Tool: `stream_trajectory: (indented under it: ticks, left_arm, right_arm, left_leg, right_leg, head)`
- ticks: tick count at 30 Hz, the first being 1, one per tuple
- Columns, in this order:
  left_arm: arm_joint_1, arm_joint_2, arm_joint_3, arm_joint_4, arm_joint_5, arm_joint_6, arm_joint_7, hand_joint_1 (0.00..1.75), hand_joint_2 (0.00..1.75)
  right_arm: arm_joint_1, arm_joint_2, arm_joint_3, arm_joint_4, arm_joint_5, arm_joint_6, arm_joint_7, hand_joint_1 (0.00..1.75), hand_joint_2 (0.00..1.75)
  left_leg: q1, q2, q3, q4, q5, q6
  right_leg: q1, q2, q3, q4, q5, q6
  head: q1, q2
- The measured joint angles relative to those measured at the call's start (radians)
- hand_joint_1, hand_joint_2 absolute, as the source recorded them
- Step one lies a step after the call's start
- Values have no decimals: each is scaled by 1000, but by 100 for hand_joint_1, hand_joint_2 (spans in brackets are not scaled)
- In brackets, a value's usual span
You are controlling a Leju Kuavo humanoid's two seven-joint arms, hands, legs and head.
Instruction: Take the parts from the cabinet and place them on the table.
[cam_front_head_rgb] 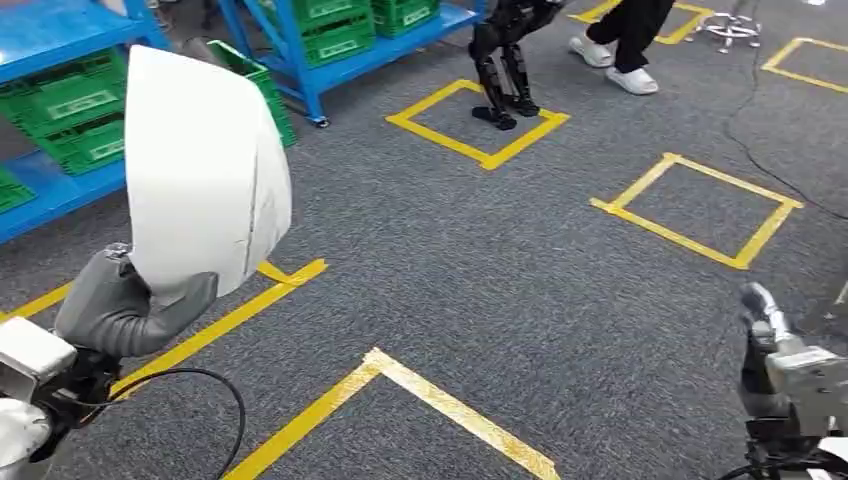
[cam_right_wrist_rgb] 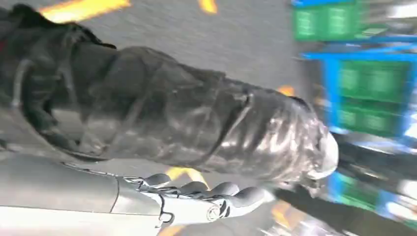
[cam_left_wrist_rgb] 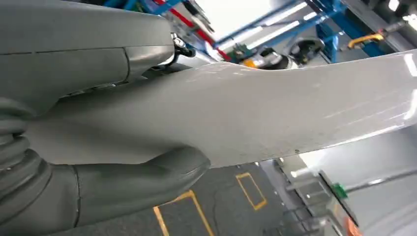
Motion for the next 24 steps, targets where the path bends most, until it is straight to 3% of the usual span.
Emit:
stream_trajectory:
  ticks: [1,2,4,5,6,8,9,10,12,14,15,16,17,19,20,21,22,23,24]
  left_arm:
    - [1,-2,1,-3,-5,-1,2,175,175]
    - [3,-2,3,-3,-8,-1,8,175,175]
    - [10,-4,4,-3,-11,-2,10,175,175]
    - [13,-6,4,-3,-14,-2,11,175,175]
    - [14,-7,4,-3,-15,-2,13,175,175]
    - [14,-10,5,-3,-16,-2,13,175,175]
    - [14,-11,6,-5,-16,-2,13,175,175]
    - [15,-12,6,-6,-18,-2,14,175,175]
    - [18,-13,8,-10,-20,-2,15,175,175]
    - [16,-19,10,-17,-22,-1,22,175,175]
    - [15,-23,10,-21,-26,-1,27,175,175]
    - [17,-25,11,-26,-28,-2,32,175,175]
    - [18,-27,13,-30,-28,-2,32,175,175]
    - [23,-29,14,-31,-28,-1,34,175,175]
    - [24,-30,14,-31,-27,-2,32,175,175]
    - [24,-32,14,-31,-24,-2,29,175,175]
    - [23,-34,15,-34,-17,-3,23,175,175]
    - [22,-36,15,-37,-14,-5,22,175,175]
    - [21,-37,16,-41,-9,-7,21,175,175]
  right_arm:
    - [-5,0,-4,-32,-2,-5,-22,0,0]
    - [-9,2,-7,-60,1,-10,-40,0,0]
    - [-11,8,-7,-104,21,-27,-53,0,0]
    - [-10,9,-9,-121,29,-34,-54,0,0]
    - [-8,10,-10,-135,34,-39,-54,0,0]
    - [-6,12,-13,-156,38,-43,-56,0,0]
    - [-6,13,-14,-168,39,-46,-57,0,0]
    - [-7,14,-14,-174,38,-50,-57,0,0]
    - [2,21,-19,-186,14,-49,-56,0,0]
    - [18,33,-23,-200,-3,-50,-61,0,0]
    - [27,37,-24,-210,-3,-53,-65,0,0]
    - [29,42,-24,-225,0,-60,-69,0,0]
    - [29,48,-23,-233,2,-63,-72,0,0]
    - [42,58,-20,-246,6,-69,-75,0,0]
    - [49,62,-18,-252,8,-73,-79,0,0]
    - [53,63,-15,-259,11,-76,-84,0,0]
    - [56,63,-13,-270,14,-79,-88,0,0]
    - [57,63,-11,-279,15,-81,-90,0,0]
    - [57,63,-10,-290,16,-84,-90,0,0]
  left_leg:
    - [3,-48,-18,49,-34,-1]
    - [4,-70,-51,129,-75,-1]
    - [3,-80,-122,285,-134,-2]
    - [3,-80,-136,311,-131,-2]
    - [3,-81,-129,290,-104,0]
    - [3,-94,-71,153,-14,8]
    - [5,-138,-28,49,36,14]
    - [8,-174,-19,26,23,18]
    - [4,-159,-15,4,18,13]
    - [2,-141,-14,-1,23,19]
    - [10,-122,-11,-12,30,26]
    - [10,-112,-9,-13,30,30]
    - [9,-98,-10,-13,30,31]
    - [9,-70,-11,-13,29,31]
    - [9,-57,-11,-12,28,31]
    - [9,-44,-10,-12,28,30]
    - [9,-30,-9,-12,26,28]
    - [9,-18,-6,-12,24,24]
    - [10,-8,-2,-12,20,19]
  right_leg:
    - [-2,10,-1,-1,3,-5]
    - [-2,22,-1,-1,2,-9]
    - [1,49,-2,1,4,-11]
    - [2,63,-2,2,4,-11]
    - [3,77,-2,4,4,-11]
    - [3,104,-2,10,4,-11]
    - [1,119,-5,15,2,-8]
    - [5,131,-12,20,3,-3]
    - [-5,154,-30,24,11,12]
    - [-8,176,-38,19,17,24]
    - [-9,149,-50,31,7,25]
    - [-2,82,-67,66,-19,32]
    - [-3,52,-101,136,-59,38]
    - [-10,37,-172,285,-121,47]
    - [-13,35,-192,328,-129,51]
    - [-16,34,-187,319,-113,53]
    - [-19,29,-155,260,-77,54]
    - [-19,17,-107,173,-36,55]
    - [-19,-14,-49,74,1,55]
  head:
    - [-2,0]
    - [-5,0]
    - [-5,0]
    - [-4,0]
    - [-4,0]
    - [-4,0]
    - [-4,0]
    - [-3,0]
    - [-3,0]
    - [-4,0]
    - [-5,0]
    - [3,0]
    - [3,0]
    - [2,0]
    - [3,0]
    - [2,0]
    - [3,0]
    - [2,0]
    - [3,0]
